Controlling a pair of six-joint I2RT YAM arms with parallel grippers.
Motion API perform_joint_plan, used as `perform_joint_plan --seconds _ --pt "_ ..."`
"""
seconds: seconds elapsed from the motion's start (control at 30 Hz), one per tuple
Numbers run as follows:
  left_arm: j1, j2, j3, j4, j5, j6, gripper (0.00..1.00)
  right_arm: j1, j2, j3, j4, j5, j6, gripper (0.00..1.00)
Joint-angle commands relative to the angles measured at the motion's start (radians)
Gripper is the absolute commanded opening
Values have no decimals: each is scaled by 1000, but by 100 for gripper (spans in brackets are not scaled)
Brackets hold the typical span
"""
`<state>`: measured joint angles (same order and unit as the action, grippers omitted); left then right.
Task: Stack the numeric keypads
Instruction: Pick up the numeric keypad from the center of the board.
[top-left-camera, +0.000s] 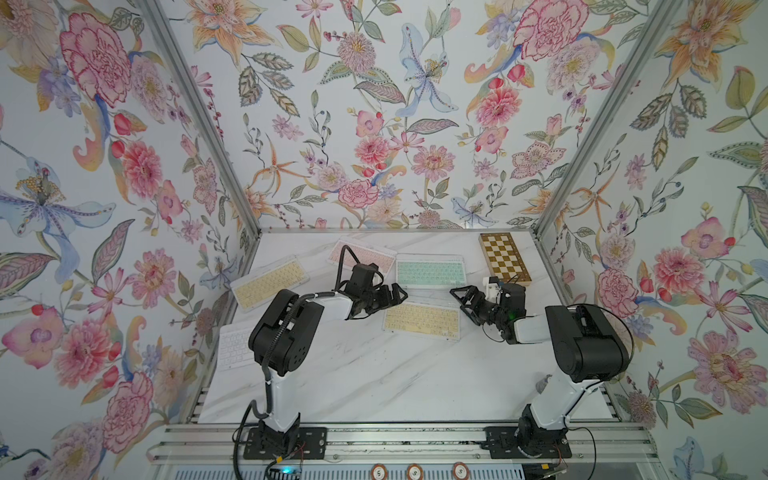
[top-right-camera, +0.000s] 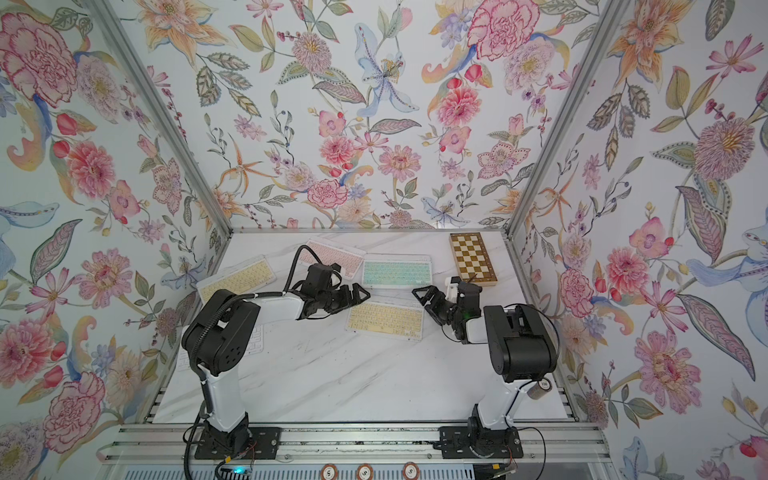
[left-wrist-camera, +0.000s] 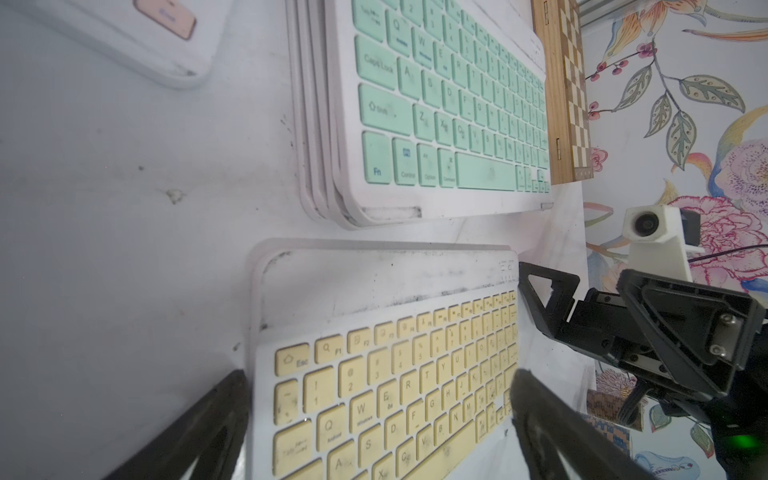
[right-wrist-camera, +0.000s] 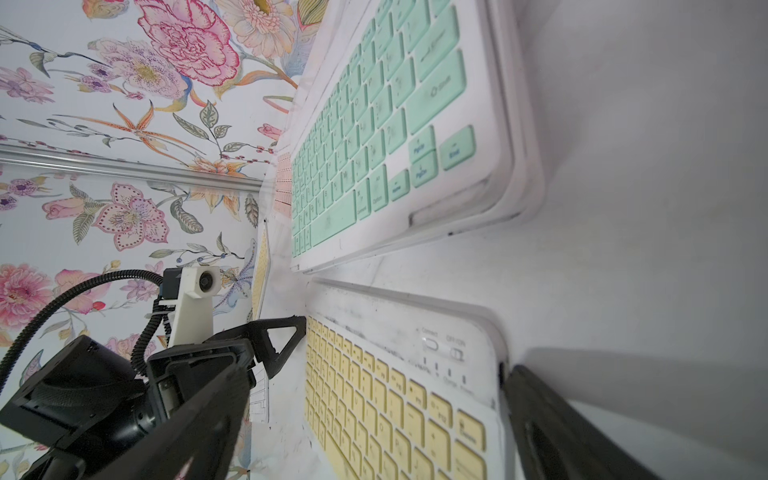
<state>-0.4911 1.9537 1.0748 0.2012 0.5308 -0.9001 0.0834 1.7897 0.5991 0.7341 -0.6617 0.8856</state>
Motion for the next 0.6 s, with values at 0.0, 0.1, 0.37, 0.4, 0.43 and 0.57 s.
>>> perform_joint_plan --seconds 0.0,0.1,0.37,0.4,0.43,0.57 --pt "-13 57 -12 -109 5 11 99 4 8 -9 -41 15 -23 99" --pt "-13 57 -14 -111 5 13 99 0 9 10 -67 14 -34 99" --pt "-11 63 -13 -113 1 14 99 -8 8 46 -105 18 -58 99" --pt "-12 64 -15 -112 3 15 99 -10 8 49 -113 22 -64 99" --pt "-11 65 -15 -111 3 12 99 -10 10 54 -121 22 -68 99" --pt "-12 65 -14 -112 3 13 99 -13 24 54 -107 14 -65 99"
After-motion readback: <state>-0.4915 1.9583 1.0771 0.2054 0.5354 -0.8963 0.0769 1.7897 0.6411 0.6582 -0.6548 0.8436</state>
